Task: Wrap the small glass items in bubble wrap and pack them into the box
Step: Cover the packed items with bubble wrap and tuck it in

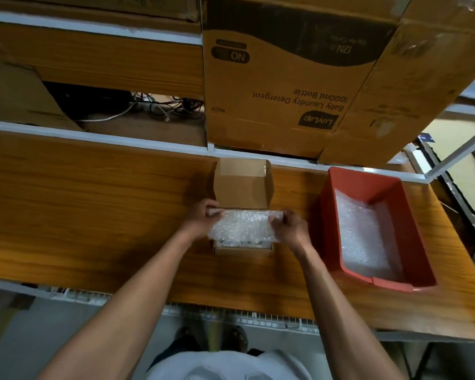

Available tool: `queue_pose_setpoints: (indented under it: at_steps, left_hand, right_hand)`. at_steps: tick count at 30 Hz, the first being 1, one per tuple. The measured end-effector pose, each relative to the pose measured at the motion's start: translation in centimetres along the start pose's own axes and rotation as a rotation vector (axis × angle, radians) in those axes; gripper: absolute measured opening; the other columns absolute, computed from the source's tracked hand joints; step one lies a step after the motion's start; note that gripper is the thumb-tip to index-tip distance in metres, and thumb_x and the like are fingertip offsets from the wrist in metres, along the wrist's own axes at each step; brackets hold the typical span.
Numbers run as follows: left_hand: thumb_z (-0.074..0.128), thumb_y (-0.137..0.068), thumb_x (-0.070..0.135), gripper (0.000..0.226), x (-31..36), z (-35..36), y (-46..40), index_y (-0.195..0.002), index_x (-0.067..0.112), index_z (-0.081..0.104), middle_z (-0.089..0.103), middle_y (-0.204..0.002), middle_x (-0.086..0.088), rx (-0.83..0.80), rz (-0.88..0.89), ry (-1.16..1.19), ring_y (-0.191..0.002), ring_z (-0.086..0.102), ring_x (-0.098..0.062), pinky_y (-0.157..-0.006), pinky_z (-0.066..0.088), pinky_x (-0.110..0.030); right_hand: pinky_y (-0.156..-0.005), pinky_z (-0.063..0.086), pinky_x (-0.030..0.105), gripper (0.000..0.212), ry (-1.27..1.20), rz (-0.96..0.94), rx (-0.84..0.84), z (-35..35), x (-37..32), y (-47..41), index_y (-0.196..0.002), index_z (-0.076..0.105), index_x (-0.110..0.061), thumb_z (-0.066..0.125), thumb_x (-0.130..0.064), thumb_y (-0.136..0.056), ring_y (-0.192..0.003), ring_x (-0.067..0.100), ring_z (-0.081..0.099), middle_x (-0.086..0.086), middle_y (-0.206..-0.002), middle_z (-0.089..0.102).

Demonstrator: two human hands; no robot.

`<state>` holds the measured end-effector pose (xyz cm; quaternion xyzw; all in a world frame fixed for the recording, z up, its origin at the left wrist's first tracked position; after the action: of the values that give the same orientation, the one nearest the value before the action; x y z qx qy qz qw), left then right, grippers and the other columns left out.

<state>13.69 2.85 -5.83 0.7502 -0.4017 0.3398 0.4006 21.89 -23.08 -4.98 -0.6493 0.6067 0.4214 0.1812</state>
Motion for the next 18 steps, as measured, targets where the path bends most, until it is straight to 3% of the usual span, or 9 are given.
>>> queue_pose_setpoints:
  at_steps: [4,6,8,10,13,15,16,18]
  left_hand:
    - [0.078,-0.096,0.027,0.052,-0.6,0.8,0.6,-0.143,0.023,0.054,0.059,-0.127,-0.005,0.046,-0.051,-0.088,-0.098,0.060,-0.015,-0.058,0.046,-0.021]
    - [0.077,-0.097,0.026,0.053,-0.6,1.0,0.6,-0.144,0.023,0.053,0.061,-0.124,-0.005,0.086,-0.064,-0.112,-0.088,0.059,-0.011,-0.054,0.044,-0.019]
    - [0.075,-0.098,0.026,0.053,-0.7,1.2,0.7,-0.146,0.024,0.052,0.063,-0.126,-0.005,0.103,-0.062,-0.148,-0.094,0.060,-0.014,-0.057,0.042,-0.019]
    - [0.072,-0.101,0.025,0.052,-0.7,1.4,0.8,-0.148,0.025,0.050,0.062,-0.129,-0.005,0.118,-0.049,-0.183,-0.102,0.061,-0.017,-0.062,0.042,-0.021]
    - [0.068,-0.103,0.023,0.049,-0.6,1.6,1.0,-0.148,0.024,0.049,0.065,-0.116,-0.001,0.140,-0.021,-0.210,-0.091,0.061,-0.014,-0.061,0.045,-0.023]
    - [0.067,-0.103,0.020,0.047,-0.4,1.8,1.1,-0.147,0.023,0.050,0.064,-0.100,0.002,0.153,0.007,-0.237,-0.082,0.062,-0.011,-0.062,0.050,-0.028]
    - [0.068,-0.103,0.020,0.047,-0.3,1.8,1.2,-0.146,0.023,0.050,0.063,-0.097,0.003,0.157,0.018,-0.259,-0.081,0.061,-0.010,-0.064,0.052,-0.030]
    - [0.068,-0.102,0.020,0.048,-0.2,1.8,1.2,-0.146,0.023,0.050,0.063,-0.101,0.002,0.160,0.045,-0.308,-0.084,0.061,-0.011,-0.065,0.052,-0.031]
  right_hand:
    - [-0.062,0.046,0.028,0.018,0.097,-0.104,0.073,1.2,1.3,-0.5,-0.091,0.058,-0.014,0.064,-0.025,-0.103,-0.070,0.016,0.061,-0.006,-0.075,0.062]
    - [-0.062,0.043,0.025,0.011,0.110,-0.168,0.085,1.5,1.6,-0.9,-0.095,0.057,-0.019,0.066,-0.021,-0.101,-0.075,0.015,0.064,-0.015,-0.077,0.059]
    - [-0.066,0.051,0.030,0.011,0.168,-0.170,0.080,1.8,1.7,-0.6,-0.109,0.058,-0.018,0.066,-0.019,-0.101,-0.086,0.021,0.069,-0.006,-0.092,0.066]
    - [-0.080,0.056,0.037,0.034,0.279,-0.249,0.172,2.0,1.0,0.2,-0.131,0.052,-0.018,0.064,-0.015,-0.100,-0.106,0.027,0.065,0.008,-0.123,0.062]
    - [-0.093,0.052,0.033,0.044,0.342,-0.364,0.211,2.9,0.0,1.5,-0.140,0.047,-0.022,0.060,-0.010,-0.100,-0.119,0.025,0.056,0.005,-0.140,0.049]
    - [-0.098,0.052,0.034,0.035,0.399,-0.339,0.103,4.6,0.0,2.5,-0.141,0.053,-0.021,0.053,-0.029,-0.107,-0.118,0.022,0.057,-0.001,-0.136,0.054]
    - [-0.103,0.051,0.039,0.043,0.449,-0.339,0.048,5.3,0.1,3.0,-0.142,0.055,-0.023,0.048,-0.048,-0.107,-0.121,0.020,0.058,-0.004,-0.135,0.057]
    - [-0.113,0.046,0.045,0.082,0.344,-0.286,-0.003,6.7,1.4,3.0,-0.149,0.050,-0.031,0.036,-0.087,-0.090,-0.133,0.020,0.055,-0.005,-0.145,0.057]
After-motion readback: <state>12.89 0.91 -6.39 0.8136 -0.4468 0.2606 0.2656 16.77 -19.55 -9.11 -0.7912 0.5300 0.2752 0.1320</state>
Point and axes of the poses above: each hand's wrist, its own y-axis away from the middle knuckle, its own z-axis out of the palm, x = y × z, the point moved 3 cm from there along -y, towards the middle knuckle
